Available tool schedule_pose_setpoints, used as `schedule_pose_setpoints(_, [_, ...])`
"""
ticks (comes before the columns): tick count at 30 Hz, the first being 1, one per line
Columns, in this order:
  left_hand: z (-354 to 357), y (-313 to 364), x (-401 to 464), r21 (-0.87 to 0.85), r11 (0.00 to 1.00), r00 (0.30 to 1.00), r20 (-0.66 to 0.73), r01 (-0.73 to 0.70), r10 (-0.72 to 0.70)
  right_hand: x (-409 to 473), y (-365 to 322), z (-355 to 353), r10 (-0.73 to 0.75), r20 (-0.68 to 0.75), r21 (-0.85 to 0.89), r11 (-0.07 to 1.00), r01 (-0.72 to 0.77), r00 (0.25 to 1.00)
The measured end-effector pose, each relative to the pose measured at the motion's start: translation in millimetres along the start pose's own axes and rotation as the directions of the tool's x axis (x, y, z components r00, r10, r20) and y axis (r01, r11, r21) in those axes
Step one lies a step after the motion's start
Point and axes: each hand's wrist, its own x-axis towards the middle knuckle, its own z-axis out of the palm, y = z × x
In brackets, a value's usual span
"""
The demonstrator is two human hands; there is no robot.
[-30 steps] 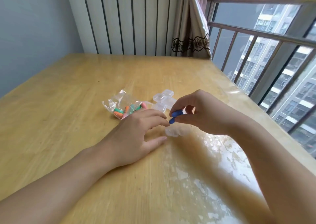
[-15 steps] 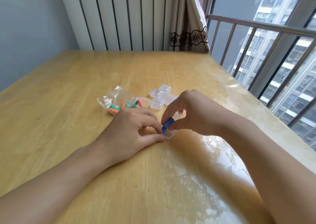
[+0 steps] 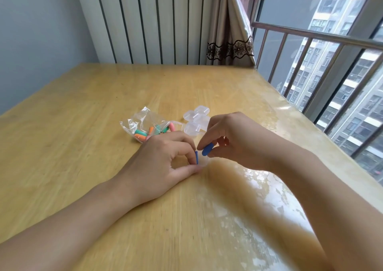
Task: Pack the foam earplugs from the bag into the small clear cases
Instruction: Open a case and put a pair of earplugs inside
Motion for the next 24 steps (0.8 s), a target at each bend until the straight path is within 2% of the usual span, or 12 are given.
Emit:
schedule_pose_setpoints(7, [-1.7,-0.7,-0.3,-0.033,0.999,1.0,0.003,-0.023,0.023,3.3,-1.5,5.0,0.013,-0.026,-0.003,1.0,-0.013,1.0])
schedule_pose_setpoints(12, [-1.3,-3.7,0.1,-0.071,0.997,0.999,-0.019,0.036,-0.038,3.4,-1.3,6.2,0.036,0.003,0.049,0.998,-0.036,0.999])
schedule_pose_setpoints(19, [0.1,-4.9,0.2,-0.101,0.993,0.997,-0.008,0.069,-0.07,0.9,1.5,1.7,0.08,0.03,0.282,0.955,-0.085,0.996])
schedule_pose_setpoints(24, [-0.4,-2.8,-0.1,-0.099,0.994,0.999,-0.015,0.036,-0.038,3.9,3.2,8.3,0.102,0.02,0.295,0.95,-0.104,0.995])
